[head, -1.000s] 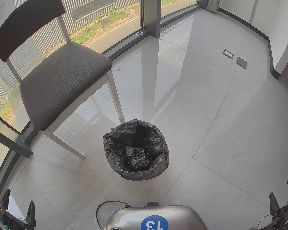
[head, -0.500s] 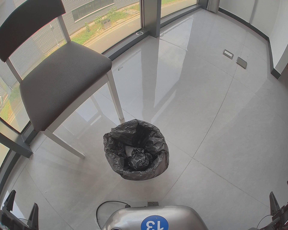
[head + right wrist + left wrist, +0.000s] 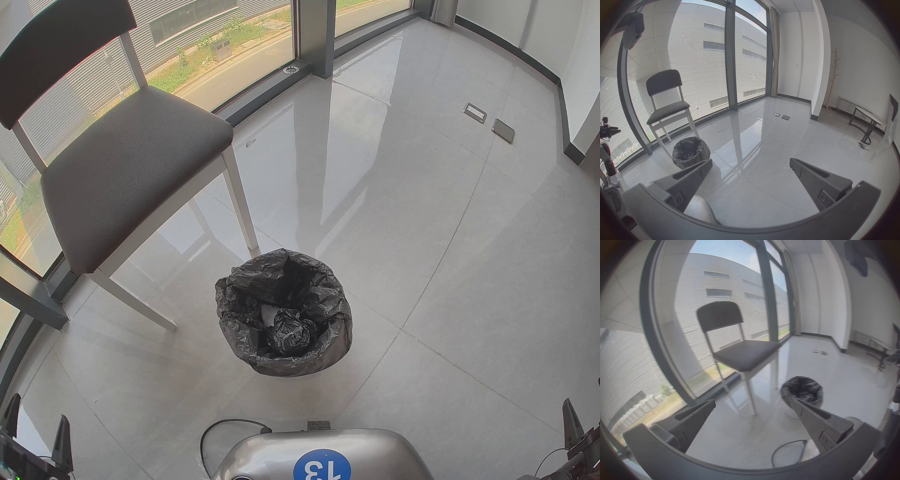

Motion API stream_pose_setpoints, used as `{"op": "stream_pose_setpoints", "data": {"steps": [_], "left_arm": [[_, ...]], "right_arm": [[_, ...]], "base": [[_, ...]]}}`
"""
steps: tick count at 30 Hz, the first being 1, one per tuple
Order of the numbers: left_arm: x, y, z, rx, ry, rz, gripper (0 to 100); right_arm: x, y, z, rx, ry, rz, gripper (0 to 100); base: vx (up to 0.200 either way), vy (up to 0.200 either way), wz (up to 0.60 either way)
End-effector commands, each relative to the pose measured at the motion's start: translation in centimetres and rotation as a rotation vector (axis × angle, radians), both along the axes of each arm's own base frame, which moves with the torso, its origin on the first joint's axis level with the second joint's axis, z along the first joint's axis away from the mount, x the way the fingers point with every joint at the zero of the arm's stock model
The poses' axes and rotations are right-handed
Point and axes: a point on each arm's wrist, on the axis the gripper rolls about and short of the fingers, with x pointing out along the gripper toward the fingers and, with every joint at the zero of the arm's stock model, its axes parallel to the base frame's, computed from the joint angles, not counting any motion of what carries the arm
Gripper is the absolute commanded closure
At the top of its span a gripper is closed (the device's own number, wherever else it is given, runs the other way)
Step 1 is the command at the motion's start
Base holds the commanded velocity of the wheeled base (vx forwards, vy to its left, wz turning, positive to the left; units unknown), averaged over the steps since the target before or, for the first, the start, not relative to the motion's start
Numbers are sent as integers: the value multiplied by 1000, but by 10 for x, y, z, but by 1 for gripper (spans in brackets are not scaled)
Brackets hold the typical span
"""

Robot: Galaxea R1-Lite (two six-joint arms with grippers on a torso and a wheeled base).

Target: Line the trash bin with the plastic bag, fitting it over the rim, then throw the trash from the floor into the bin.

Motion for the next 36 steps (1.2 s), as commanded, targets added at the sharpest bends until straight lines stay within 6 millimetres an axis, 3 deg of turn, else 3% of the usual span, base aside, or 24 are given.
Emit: {"op": "stream_pose_setpoints", "data": {"steps": [1, 8, 17, 21, 36], "left_arm": [[0, 0, -1, 20, -43, -8, 0], [0, -4, -2, 24, -37, -185, 0], [0, -4, -3, 3, -27, -157, 0], [0, -1, -7, -118, 14, -45, 0], [0, -2, -8, -105, 27, -110, 0]], "right_arm": [[1, 0, -5, 7, 13, -4, 0], [1, 0, -5, 7, 10, -4, 0], [1, 0, -5, 7, 11, -4, 0], [1, 0, -5, 7, 10, -4, 0], [1, 0, -5, 7, 11, -4, 0]], "base": [[0, 0, 0], [0, 0, 0], [0, 0, 0], [0, 0, 0], [0, 0, 0]]}}
